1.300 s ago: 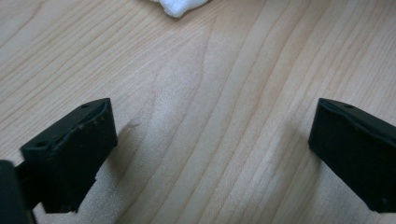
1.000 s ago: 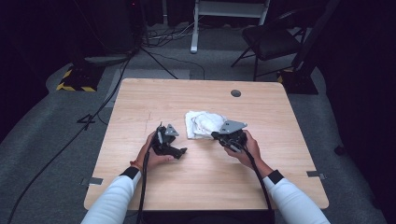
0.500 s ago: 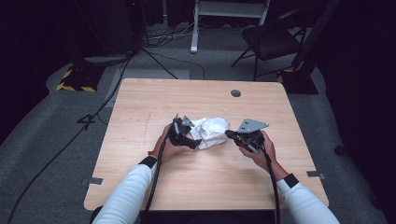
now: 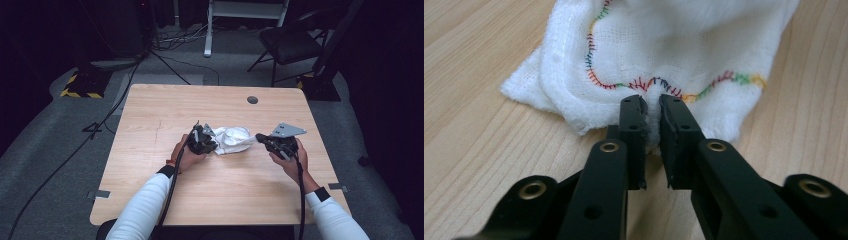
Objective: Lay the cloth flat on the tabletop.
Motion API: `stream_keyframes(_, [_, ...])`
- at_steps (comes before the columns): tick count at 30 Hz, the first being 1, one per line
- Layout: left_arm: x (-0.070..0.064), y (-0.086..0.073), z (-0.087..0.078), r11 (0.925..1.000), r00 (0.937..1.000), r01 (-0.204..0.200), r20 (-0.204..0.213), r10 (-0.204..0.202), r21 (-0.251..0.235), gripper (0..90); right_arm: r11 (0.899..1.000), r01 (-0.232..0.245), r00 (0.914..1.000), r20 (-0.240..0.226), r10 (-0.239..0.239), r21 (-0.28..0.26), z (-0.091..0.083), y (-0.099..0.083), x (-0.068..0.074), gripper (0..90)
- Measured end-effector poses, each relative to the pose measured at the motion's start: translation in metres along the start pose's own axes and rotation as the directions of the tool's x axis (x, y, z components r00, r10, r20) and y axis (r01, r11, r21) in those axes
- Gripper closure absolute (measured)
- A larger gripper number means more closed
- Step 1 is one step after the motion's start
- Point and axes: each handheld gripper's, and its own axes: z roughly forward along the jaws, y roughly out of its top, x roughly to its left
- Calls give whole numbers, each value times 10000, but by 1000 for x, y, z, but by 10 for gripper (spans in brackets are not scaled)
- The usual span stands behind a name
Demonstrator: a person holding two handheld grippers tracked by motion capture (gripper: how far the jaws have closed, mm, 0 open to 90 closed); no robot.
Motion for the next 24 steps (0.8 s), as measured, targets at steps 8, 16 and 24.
stream_keyframes(8, [-10, -4, -18, 9981, 9981, -614, 2, 614, 101, 834, 9774, -2052, 9778, 543, 2025, 515, -5, -23, -33, 891])
stream_keyframes(16, [-28, -11, -29, 9916, 9917, -1261, 288, 1253, 298, 836, 9461, -2856, 9576, 831, 2757, 1524, -6, -45, -44, 888])
stream_keyframes(24, [-42, -24, -46, 9870, 9868, -1586, 356, 1577, 251, 836, 9405, -2712, 9619, 921, 2573, 2046, -6, -56, -39, 862])
